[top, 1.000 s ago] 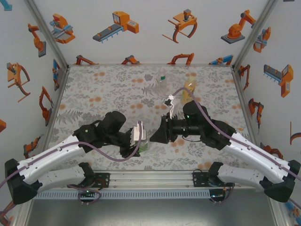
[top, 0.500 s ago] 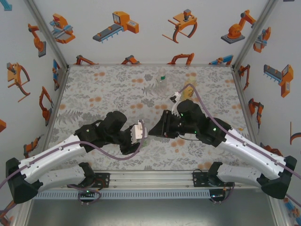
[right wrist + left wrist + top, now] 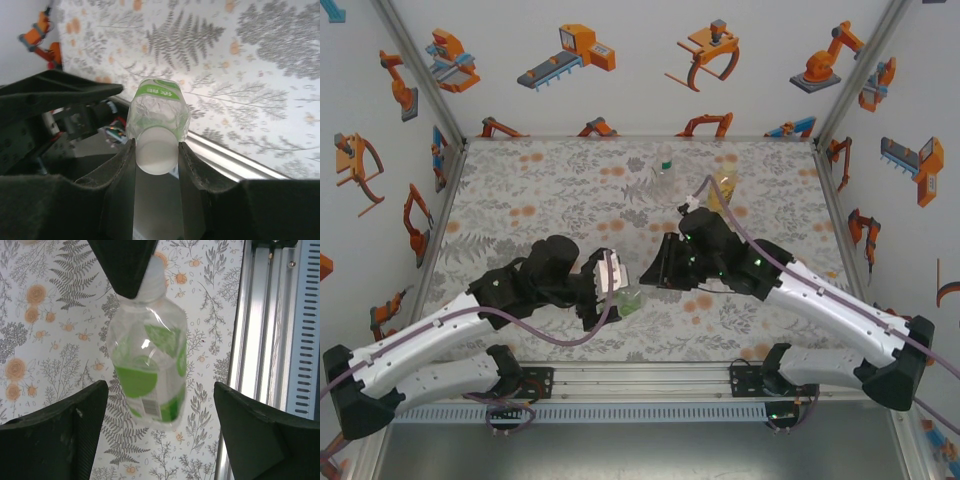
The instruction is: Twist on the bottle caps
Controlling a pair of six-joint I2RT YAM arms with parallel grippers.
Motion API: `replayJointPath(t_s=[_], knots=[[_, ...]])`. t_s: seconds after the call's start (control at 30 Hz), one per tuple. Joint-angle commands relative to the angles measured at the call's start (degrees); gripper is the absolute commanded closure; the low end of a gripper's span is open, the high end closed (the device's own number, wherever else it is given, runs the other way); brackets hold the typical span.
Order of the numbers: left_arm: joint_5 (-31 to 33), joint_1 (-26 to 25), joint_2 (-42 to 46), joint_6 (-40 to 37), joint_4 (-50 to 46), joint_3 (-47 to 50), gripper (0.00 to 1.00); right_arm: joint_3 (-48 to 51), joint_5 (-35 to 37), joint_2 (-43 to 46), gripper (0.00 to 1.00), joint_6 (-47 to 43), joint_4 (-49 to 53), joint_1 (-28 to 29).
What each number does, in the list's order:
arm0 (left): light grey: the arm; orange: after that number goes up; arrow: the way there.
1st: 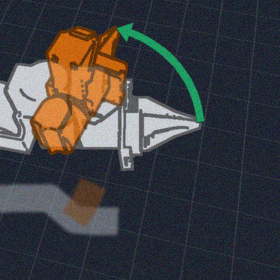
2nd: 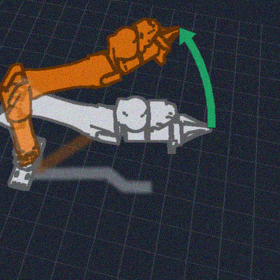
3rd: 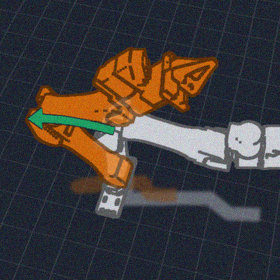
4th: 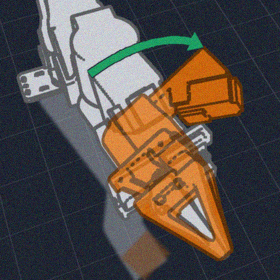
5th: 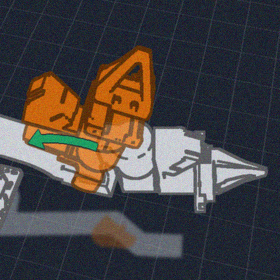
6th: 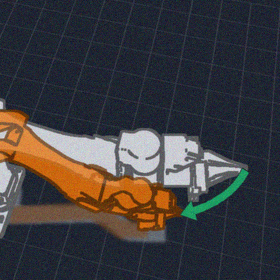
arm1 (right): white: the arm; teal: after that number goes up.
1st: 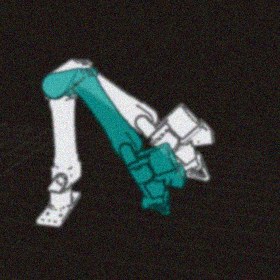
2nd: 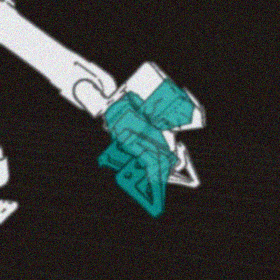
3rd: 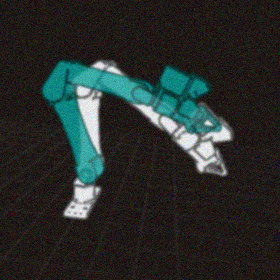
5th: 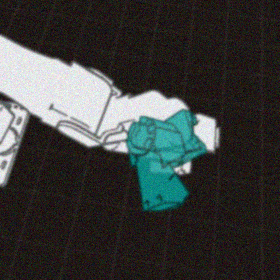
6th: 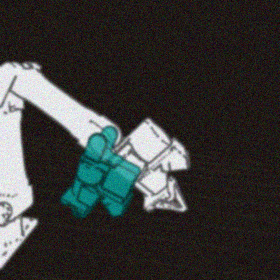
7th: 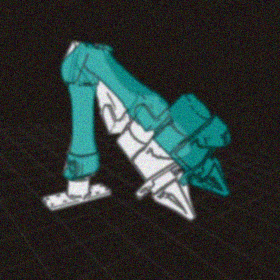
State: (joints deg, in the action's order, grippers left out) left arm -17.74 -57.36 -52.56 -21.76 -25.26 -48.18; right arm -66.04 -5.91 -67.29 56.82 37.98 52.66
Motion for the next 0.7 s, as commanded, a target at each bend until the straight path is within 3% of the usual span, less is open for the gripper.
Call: replayJointPath(t_s=[0.0,0.37,0.67], knots=[[0.5,-0.2,1.2,1.0,0.1,1.0,0.21,-5.5,4.7,-2.0,1.0,-7.5,6.5,-1.8],[10.0,-0.2,6.1,6.4,-1.3,2.5,0.21,-18.7,6.1,-15.4,1.0,-25.7,12.5,-16.3],[15.5,-0.1,10.9,14.7,1.2,6.7,0.2,-35.3,5.8,-30.7,1.0,-35.1,16.9,-22.2]])
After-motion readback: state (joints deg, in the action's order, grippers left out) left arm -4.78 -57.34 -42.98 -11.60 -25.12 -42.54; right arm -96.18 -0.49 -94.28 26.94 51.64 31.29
